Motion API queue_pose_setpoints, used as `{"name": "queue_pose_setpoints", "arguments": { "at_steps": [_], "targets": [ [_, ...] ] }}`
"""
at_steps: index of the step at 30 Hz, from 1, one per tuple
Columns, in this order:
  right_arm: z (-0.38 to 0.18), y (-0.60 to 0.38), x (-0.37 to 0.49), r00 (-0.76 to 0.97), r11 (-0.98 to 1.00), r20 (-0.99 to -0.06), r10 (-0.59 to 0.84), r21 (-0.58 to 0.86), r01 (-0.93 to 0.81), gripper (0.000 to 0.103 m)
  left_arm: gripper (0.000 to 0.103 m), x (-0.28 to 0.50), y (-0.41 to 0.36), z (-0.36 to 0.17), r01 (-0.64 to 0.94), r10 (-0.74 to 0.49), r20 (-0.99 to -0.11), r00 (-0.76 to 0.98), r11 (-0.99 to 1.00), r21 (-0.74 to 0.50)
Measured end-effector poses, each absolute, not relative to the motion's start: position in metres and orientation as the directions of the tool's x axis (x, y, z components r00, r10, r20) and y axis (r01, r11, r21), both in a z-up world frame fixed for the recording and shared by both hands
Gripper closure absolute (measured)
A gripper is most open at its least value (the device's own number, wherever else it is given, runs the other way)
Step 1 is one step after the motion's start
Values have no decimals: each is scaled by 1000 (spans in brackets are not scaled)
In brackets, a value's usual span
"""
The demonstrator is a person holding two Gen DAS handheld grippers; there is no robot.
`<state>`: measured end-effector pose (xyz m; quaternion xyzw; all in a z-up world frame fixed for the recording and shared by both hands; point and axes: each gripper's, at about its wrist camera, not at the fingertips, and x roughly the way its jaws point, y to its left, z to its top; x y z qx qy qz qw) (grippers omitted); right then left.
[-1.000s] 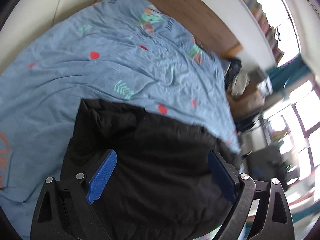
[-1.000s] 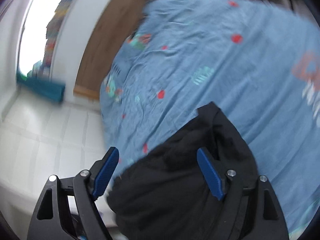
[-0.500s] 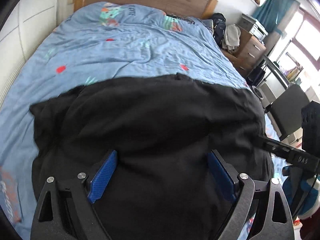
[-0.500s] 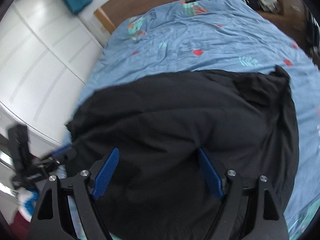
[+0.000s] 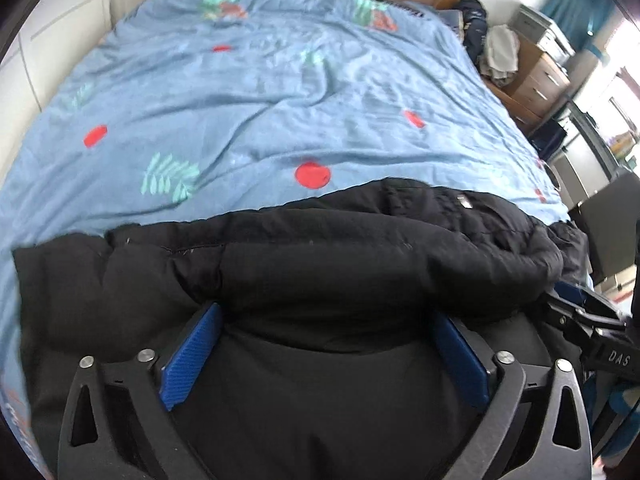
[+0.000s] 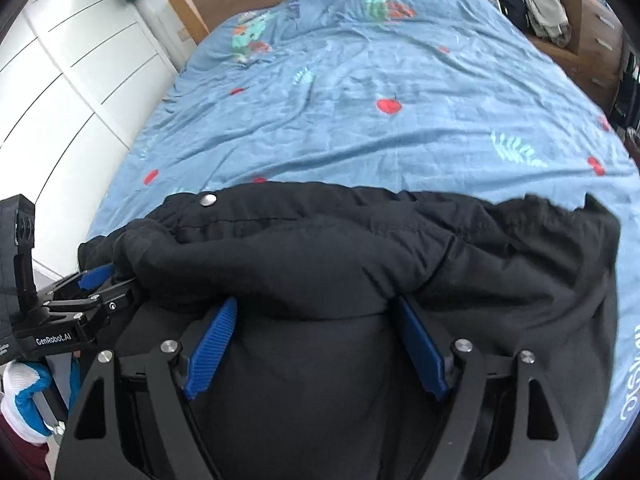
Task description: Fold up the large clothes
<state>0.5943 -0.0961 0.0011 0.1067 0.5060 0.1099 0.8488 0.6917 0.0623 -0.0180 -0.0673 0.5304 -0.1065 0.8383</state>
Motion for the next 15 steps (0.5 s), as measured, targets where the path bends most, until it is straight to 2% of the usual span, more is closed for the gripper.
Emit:
{"name": "queue_pose_setpoints", "arguments": {
  "at_steps": [3,7,15],
  "targets": [
    [-18,-96,605,440,958,-855,275,280,-56,15,1,702,57,-36,93,-220,-897,384,975,-199],
    [-42,-84,619,410,982,-893,185,183,-45,10,1,714,52,-53,92,-186,-911,369,982,-163],
    [-70,-85,639,396,987,-905,155,155,-33,2,1,731,51,-75,77,-177,-914,364,984,-160]
  ]
}}
